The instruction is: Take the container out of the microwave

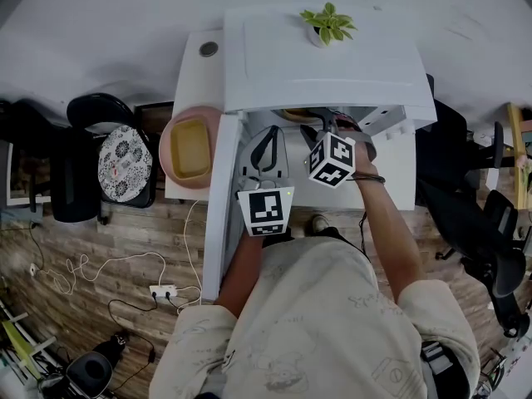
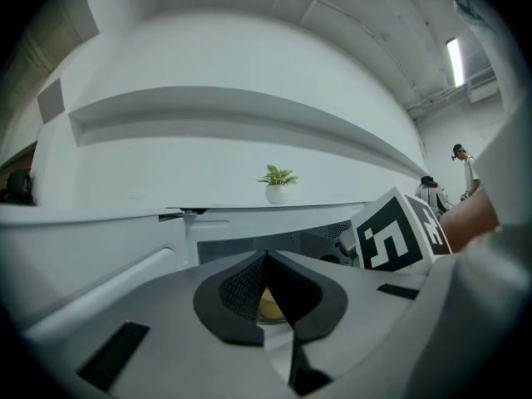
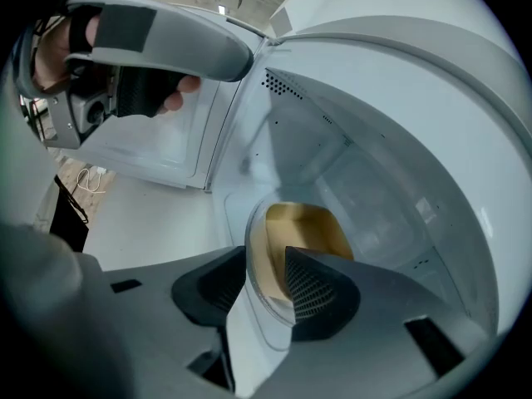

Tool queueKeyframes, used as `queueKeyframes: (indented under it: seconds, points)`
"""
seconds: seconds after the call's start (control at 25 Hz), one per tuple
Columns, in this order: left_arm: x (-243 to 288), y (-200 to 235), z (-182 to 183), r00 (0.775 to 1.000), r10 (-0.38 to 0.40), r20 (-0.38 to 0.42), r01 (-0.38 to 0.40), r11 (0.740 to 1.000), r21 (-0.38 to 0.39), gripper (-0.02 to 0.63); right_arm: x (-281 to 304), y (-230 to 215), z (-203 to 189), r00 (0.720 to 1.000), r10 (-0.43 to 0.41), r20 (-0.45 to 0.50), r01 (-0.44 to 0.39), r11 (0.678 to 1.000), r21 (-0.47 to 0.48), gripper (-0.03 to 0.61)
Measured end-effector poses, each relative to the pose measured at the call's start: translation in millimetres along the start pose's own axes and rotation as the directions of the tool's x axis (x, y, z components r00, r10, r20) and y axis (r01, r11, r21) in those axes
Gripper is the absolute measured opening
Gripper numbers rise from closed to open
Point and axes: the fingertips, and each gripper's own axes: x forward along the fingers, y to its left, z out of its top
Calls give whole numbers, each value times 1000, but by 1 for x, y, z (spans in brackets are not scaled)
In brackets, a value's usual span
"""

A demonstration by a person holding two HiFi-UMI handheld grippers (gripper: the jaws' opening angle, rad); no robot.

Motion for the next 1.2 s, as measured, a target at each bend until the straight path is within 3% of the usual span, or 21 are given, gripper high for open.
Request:
queueKeyframes:
  seconds: [0.44,1.2]
  points:
    - [-1,2,-4,1000,10,2,-10,1000,-6,8,8,1,-2,999,9,-43,-14,995,-95,129]
    - [-2,0,1,1000,3,16,-3,1000,-5,8,14,-3,-8,995,-21,-97,3,984,-176,48]
